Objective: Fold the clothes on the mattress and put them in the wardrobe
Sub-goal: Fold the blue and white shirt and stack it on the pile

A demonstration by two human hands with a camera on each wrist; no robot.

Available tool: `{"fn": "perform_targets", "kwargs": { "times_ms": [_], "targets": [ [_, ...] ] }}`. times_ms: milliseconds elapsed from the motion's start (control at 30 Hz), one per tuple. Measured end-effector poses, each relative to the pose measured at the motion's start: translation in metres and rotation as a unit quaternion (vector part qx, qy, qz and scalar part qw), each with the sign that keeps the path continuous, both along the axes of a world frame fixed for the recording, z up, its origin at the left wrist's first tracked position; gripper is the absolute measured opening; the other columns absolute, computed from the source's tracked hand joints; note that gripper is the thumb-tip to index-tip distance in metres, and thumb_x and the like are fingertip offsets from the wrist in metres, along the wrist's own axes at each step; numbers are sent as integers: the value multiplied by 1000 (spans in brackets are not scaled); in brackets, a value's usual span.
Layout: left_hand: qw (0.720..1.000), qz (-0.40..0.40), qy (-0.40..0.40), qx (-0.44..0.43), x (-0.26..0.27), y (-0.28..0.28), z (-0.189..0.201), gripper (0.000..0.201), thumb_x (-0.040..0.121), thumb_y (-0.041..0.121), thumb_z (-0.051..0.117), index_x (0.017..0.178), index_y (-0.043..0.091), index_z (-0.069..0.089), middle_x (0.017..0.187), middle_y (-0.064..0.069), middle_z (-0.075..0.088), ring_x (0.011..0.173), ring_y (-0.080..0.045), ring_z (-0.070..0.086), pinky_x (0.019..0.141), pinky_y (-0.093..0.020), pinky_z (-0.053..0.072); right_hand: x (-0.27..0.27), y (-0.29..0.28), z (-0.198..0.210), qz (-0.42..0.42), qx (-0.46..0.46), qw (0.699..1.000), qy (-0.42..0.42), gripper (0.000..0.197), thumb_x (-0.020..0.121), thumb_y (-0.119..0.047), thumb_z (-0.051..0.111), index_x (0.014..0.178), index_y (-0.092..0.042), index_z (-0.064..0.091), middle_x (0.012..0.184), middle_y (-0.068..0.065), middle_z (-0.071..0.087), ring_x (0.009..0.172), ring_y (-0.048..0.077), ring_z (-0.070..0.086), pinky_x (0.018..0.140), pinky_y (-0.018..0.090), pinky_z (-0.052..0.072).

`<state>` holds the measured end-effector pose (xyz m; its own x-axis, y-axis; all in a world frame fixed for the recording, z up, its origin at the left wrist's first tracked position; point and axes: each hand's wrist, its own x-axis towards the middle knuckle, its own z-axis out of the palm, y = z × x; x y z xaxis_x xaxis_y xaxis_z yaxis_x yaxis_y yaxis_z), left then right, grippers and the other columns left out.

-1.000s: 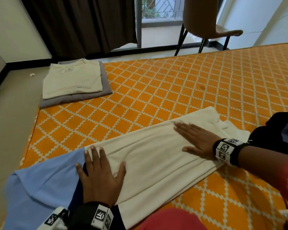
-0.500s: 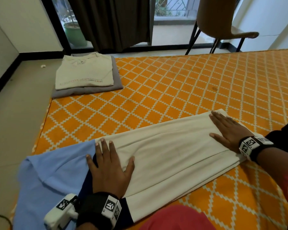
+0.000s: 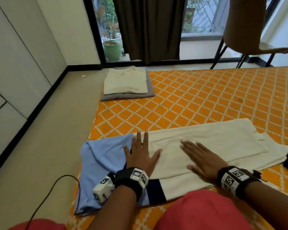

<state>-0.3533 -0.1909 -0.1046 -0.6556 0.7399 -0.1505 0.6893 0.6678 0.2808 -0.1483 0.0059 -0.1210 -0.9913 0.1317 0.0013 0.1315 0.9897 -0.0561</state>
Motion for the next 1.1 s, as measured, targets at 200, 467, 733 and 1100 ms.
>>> {"fn": "perform_targets", "kwargs": {
  "times_ms": [200, 467, 733, 1100],
  "targets": [
    [997, 30, 49, -48, -80, -87, -12, 110, 60, 88, -21, 153, 31, -12, 162, 7, -14, 150, -15, -10, 119, -48, -9, -2, -2, -1, 5, 13, 1000, 20, 68, 101, -51, 23, 156, -14, 11, 164, 2, 6, 150, 17, 8, 117, 44, 16],
    [992, 114, -47, 10, -126, -119, -8, 92, 85, 80, 17, 156, 25, -4, 163, 4, -8, 151, -18, 0, 120, -48, 13, -1, -4, -2, 7, 12, 999, 32, 67, 100, -50, 23, 156, -14, 11, 164, 2, 6, 150, 17, 10, 118, 43, 15],
    [968, 180, -118, 127, -176, -128, 21, 30, 98, 31, 55, 106, 7, 70, 111, -13, 68, 104, -32, 61, 82, -31, 42, -2, -2, -6, 14, 18, 999, 39, 67, 100, -48, 22, 156, -13, 12, 164, 4, 7, 150, 18, 11, 118, 45, 15],
    [903, 348, -107, 228, -183, -138, 13, 13, 95, 8, 54, 91, 6, 65, 100, -22, 65, 93, -38, 63, 83, -44, 53, -1, -3, -5, 18, 26, 999, 38, 67, 99, -46, 24, 155, -10, 16, 163, 6, 8, 150, 20, 13, 118, 47, 17]
  ]
}}
